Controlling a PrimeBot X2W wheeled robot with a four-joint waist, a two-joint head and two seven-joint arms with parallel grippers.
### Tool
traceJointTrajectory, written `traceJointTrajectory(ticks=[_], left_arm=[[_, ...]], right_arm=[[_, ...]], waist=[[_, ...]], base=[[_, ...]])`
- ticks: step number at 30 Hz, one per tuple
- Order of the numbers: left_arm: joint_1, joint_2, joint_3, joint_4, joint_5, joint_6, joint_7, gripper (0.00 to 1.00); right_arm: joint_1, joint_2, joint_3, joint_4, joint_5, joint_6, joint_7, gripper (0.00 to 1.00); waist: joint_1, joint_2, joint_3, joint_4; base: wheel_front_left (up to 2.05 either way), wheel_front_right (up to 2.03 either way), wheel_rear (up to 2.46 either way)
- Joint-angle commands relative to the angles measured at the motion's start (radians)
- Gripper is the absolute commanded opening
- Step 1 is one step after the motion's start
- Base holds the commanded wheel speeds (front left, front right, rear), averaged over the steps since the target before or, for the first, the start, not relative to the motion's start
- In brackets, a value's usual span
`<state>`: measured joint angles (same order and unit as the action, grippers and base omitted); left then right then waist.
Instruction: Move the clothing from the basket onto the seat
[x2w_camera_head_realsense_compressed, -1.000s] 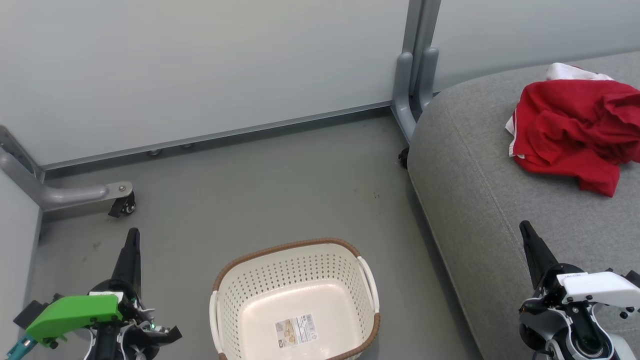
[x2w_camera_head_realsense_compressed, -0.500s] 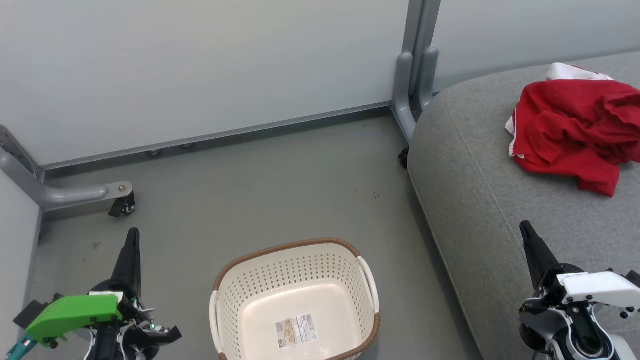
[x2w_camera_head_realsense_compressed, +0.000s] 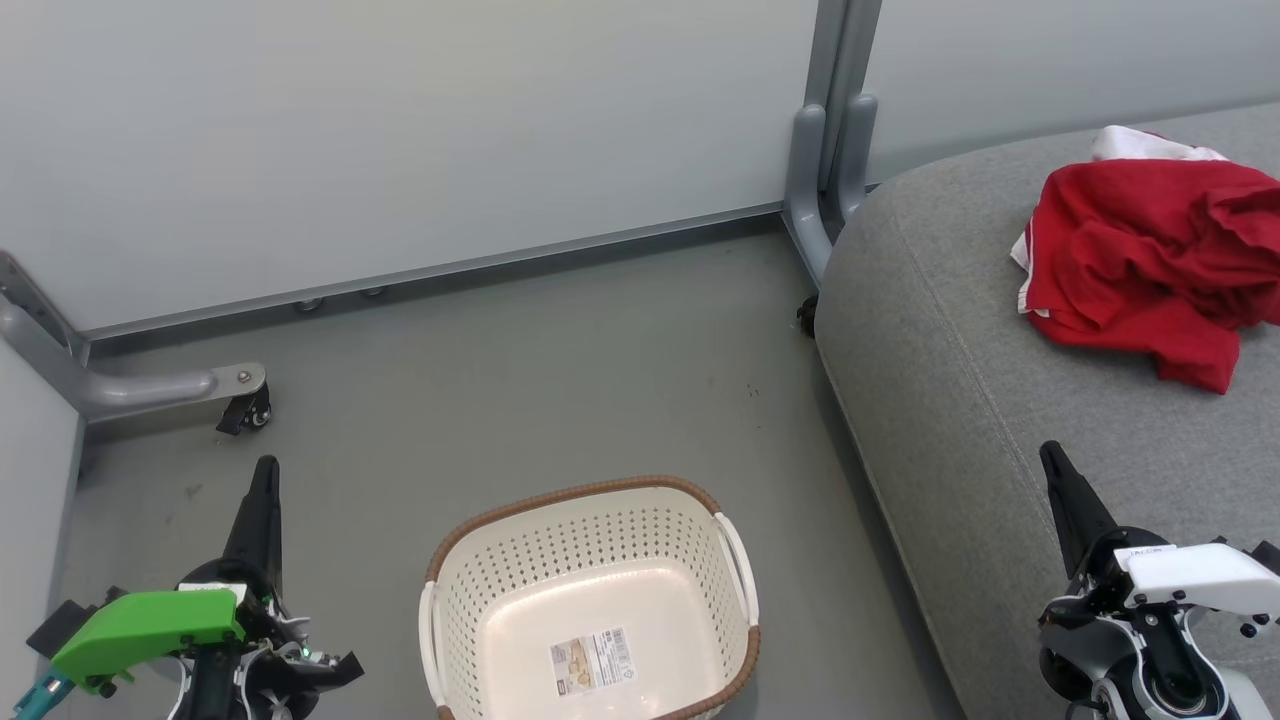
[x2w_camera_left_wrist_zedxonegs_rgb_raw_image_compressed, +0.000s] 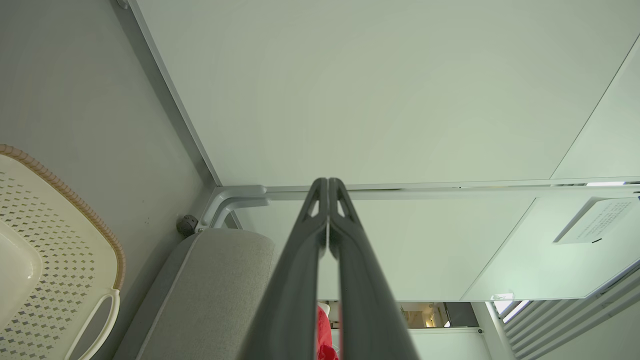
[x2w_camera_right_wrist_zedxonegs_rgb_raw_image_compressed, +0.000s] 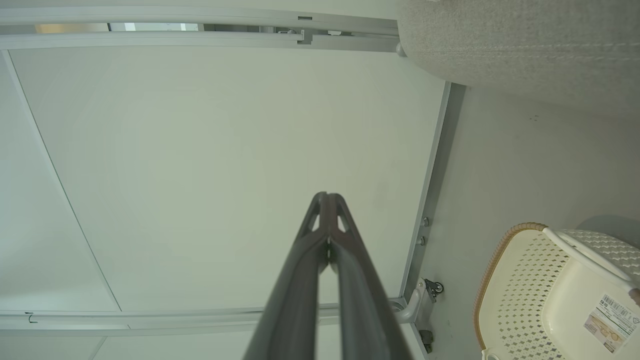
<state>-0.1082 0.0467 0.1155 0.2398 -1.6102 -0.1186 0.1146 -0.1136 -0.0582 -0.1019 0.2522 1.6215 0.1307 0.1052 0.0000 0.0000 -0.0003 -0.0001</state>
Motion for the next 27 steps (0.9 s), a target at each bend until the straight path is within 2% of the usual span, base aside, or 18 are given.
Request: traceJointTrajectory(ticks=[1, 27], left_arm=[[-0.013, 0.007, 0.002, -0.001, -0.002, -0.003, 0.004, 0.0], [-0.012, 0.007, 0.002, -0.001, -0.002, -0.003, 0.004, 0.0]], right_arm=[[-0.007, -0.003, -0.003, 0.001, 0.002, 0.0, 0.002, 0.0], [-0.007, -0.002, -0.004, 0.001, 0.0, 0.0, 0.004, 0.0]], waist=[[0.0, 0.0, 0.0, 0.0], [0.0, 0.0, 0.0, 0.0]], base=[[0.0, 0.0, 0.0], [0.0, 0.0, 0.0]])
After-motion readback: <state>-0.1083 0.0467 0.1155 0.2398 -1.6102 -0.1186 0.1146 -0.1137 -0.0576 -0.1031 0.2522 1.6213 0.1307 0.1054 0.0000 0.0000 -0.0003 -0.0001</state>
